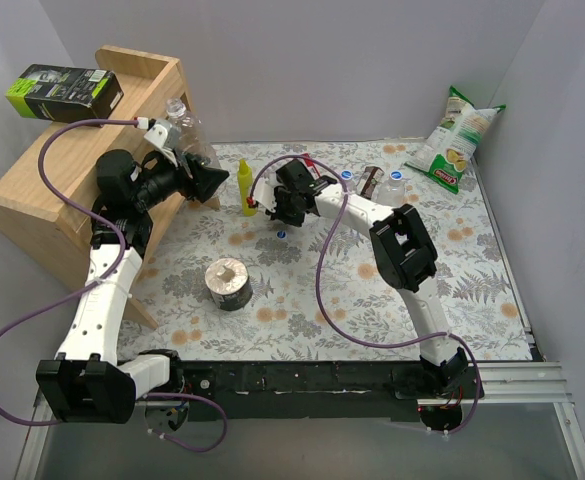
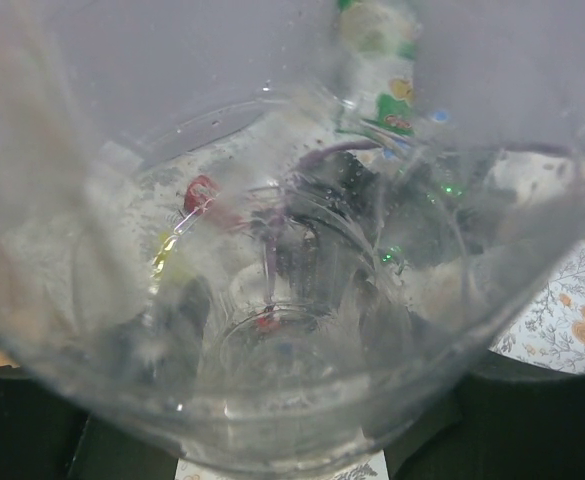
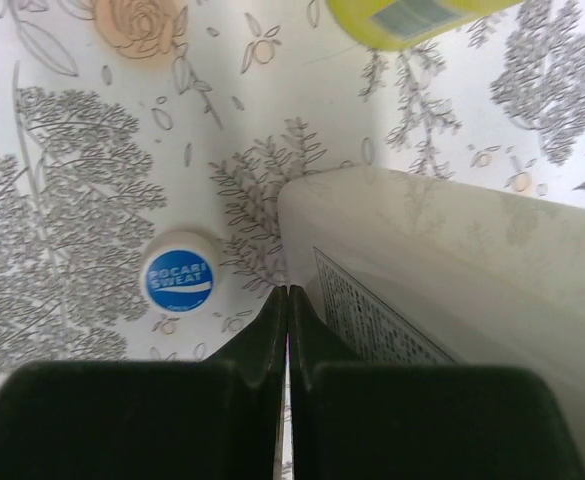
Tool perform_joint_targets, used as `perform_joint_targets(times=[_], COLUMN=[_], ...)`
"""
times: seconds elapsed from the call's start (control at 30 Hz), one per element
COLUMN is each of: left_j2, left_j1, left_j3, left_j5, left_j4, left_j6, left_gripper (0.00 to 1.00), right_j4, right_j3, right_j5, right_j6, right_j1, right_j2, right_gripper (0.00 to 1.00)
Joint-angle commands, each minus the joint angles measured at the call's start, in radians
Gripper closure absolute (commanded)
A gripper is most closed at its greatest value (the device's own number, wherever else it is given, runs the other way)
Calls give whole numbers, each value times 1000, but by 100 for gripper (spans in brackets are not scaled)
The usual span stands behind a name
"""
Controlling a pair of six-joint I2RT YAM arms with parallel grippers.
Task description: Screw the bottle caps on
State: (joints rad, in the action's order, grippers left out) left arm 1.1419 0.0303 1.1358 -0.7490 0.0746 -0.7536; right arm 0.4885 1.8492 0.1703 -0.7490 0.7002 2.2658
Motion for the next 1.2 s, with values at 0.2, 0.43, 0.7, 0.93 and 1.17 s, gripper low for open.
perform_joint_targets(times=[0.2,0.43,0.7,0.93,1.17], left_j2=[19,22,24,21,4], left_j1=[-6,-6,-6,-7,-6], left_j3=[1,-1,-2,-4,-30], left_j5=[-38,-39,-33,-56,-67], left_j4=[-25,-27,-24,-15,-22], left_j6=[-12,-18,-20,-17,-13], left_gripper=[100,100,96,60,100], right_j4=[-179,-246,-150,-57,-13], right_j3=[-71,-93,-50,-22,-57], right_j5=[-104,-153,-16,78,167], right_j6=[-127,-141,-58,48,53], right_j1=[9,9,5,-10,-11], right_j2=[9,17,-29,-63,-98], right_gripper=[99,99,96,54,49])
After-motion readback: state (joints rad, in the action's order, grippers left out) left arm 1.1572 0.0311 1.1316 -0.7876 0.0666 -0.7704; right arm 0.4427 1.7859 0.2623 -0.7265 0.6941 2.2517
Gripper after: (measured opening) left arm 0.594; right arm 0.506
